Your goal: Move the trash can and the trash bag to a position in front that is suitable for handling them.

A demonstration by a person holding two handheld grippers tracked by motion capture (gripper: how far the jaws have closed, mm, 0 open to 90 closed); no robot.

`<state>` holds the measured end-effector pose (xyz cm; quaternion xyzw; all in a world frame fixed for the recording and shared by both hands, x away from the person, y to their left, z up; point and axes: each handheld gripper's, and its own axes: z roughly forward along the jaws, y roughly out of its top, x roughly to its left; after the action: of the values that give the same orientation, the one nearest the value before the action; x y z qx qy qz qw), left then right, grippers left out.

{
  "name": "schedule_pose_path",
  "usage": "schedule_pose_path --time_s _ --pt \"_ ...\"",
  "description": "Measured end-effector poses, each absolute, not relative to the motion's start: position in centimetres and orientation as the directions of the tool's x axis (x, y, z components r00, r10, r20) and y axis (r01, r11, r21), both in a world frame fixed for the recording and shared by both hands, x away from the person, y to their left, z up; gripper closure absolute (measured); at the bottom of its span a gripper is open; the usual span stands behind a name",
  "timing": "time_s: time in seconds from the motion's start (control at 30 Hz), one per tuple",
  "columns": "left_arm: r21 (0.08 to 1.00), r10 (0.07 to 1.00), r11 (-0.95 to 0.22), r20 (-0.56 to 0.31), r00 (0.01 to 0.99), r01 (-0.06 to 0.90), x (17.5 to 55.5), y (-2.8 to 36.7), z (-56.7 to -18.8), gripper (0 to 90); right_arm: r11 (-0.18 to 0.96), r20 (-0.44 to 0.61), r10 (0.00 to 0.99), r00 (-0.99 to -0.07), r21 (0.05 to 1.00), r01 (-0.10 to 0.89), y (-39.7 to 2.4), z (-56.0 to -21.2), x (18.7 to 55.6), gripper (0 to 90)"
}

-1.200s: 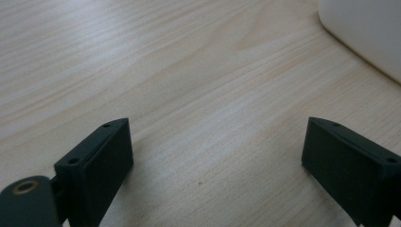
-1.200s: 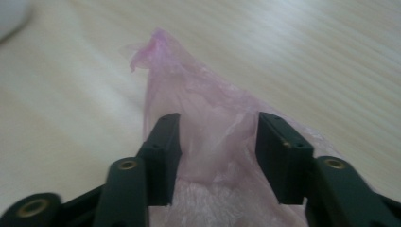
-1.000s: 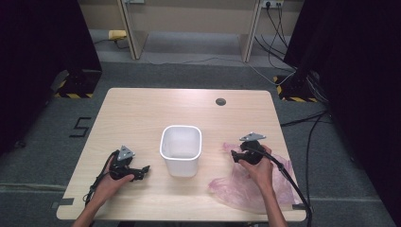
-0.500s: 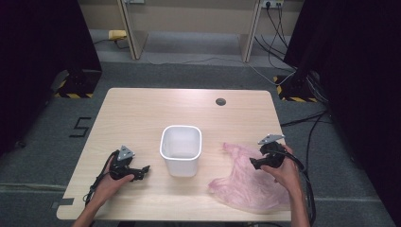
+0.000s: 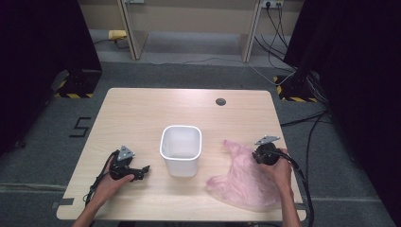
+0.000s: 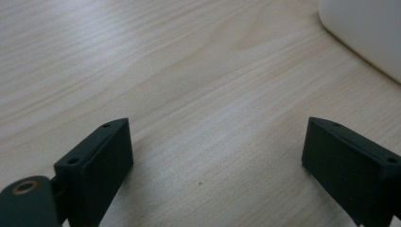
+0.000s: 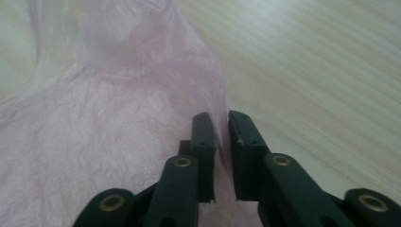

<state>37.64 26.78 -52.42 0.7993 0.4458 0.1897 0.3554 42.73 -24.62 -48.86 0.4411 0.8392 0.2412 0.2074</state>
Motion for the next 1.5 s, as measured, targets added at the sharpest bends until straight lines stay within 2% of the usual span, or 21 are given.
schedule_pose_path --time_s 0.1,0.2,0.3,0.47,0.5,0.63,0.83,1.07,1.37,1.5 --pt "0.737 0.848 -0.35 -0.014 0.53 0.578 37.6 26.8 -52.4 8.8 0.316 -0.06 0.926 -0.373 0.665 0.676 -25.6 -48.5 43.0 86.5" --pt "0.737 0.848 -0.35 -0.014 0.53 0.578 37.6 26.8 -52.4 8.8 0.171 0.004 0.969 -0.248 0.713 0.68 -26.7 -48.2 42.8 84.0" --pt "0.737 0.848 -0.35 -0.014 0.53 0.578 37.6 26.8 -52.4 8.7 0.098 0.036 0.983 -0.179 0.721 0.686 -27.7 -47.9 42.6 72.9" --pt "0.737 0.848 -0.35 -0.014 0.53 0.578 37.6 26.8 -52.4 8.8 0.117 0.02 0.983 -0.183 0.697 0.707 -27.6 -47.9 42.2 51.1" --pt "0.737 0.848 -0.35 -0.014 0.53 0.578 37.6 26.8 -52.4 8.8 0.144 -0.006 0.98 -0.2 0.713 0.686 -27.5 -47.5 42.0 46.7" --pt "0.737 0.848 -0.35 -0.014 0.53 0.578 37.6 26.8 -52.4 8.7 0.244 -0.055 0.952 -0.3 0.729 0.64 -26.8 -45.6 40.8 39.6" --pt "0.737 0.847 -0.35 -0.013 0.531 0.578 37.6 26.8 -52.4 8.8 0.363 -0.04 0.868 -0.496 0.732 0.576 -25.0 -44.2 38.6 38.5" --pt "0.737 0.848 -0.35 -0.013 0.53 0.578 37.6 26.8 -52.4 8.7 0.495 -0.029 0.744 -0.668 0.695 0.521 -21.6 -44.8 36.8 38.8" --pt "0.737 0.848 -0.349 -0.014 0.53 0.578 37.6 26.8 -52.4 8.7 0.617 -0.043 0.645 -0.763 0.618 0.487 -16.7 -47.4 36.6 38.2" --pt "0.737 0.848 -0.35 -0.014 0.53 0.578 37.7 26.8 -52.4 8.7 0.631 -0.035 0.644 -0.764 0.588 0.506 -15.8 -48.4 37.1 51.8"
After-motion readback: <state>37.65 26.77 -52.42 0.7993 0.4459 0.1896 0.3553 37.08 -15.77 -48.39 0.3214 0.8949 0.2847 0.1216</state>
